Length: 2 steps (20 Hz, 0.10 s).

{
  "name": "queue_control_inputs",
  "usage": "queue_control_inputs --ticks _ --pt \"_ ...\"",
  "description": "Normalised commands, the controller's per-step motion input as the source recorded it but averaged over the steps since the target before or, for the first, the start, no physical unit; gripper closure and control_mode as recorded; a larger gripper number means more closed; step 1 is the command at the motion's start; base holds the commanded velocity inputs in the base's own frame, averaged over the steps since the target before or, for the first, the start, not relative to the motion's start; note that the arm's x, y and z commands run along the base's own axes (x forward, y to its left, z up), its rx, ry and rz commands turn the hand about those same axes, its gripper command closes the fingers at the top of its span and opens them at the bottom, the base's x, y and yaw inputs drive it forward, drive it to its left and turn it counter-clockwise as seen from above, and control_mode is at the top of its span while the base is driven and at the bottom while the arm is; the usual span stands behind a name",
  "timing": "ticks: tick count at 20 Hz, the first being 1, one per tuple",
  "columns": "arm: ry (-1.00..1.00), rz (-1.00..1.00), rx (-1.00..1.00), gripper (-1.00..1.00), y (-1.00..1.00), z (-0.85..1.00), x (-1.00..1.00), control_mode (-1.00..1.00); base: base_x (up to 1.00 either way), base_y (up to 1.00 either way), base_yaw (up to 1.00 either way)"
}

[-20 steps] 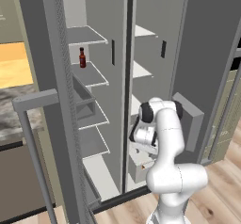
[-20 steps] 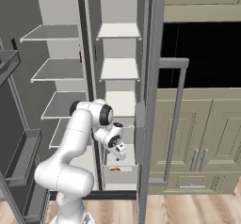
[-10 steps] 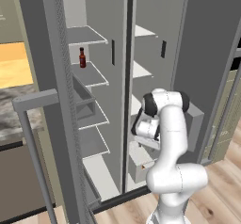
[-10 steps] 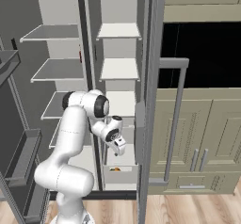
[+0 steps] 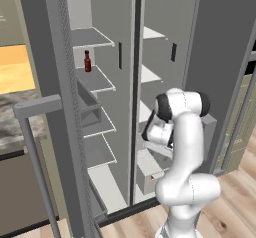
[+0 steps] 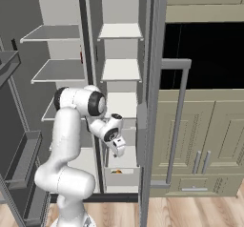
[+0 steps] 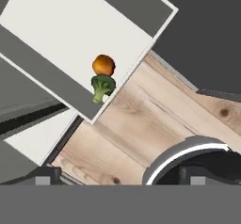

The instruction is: Take the broccoli and peach from the fridge shelf and place them in the freezer drawer to begin freezing them.

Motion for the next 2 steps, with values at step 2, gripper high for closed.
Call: queue_control_inputs --ticks 2 --pt "-0.06 -0.08 0.0 -1.0 0.01 0.21 -0.8 -1.0 0.0 0.0 0.0"
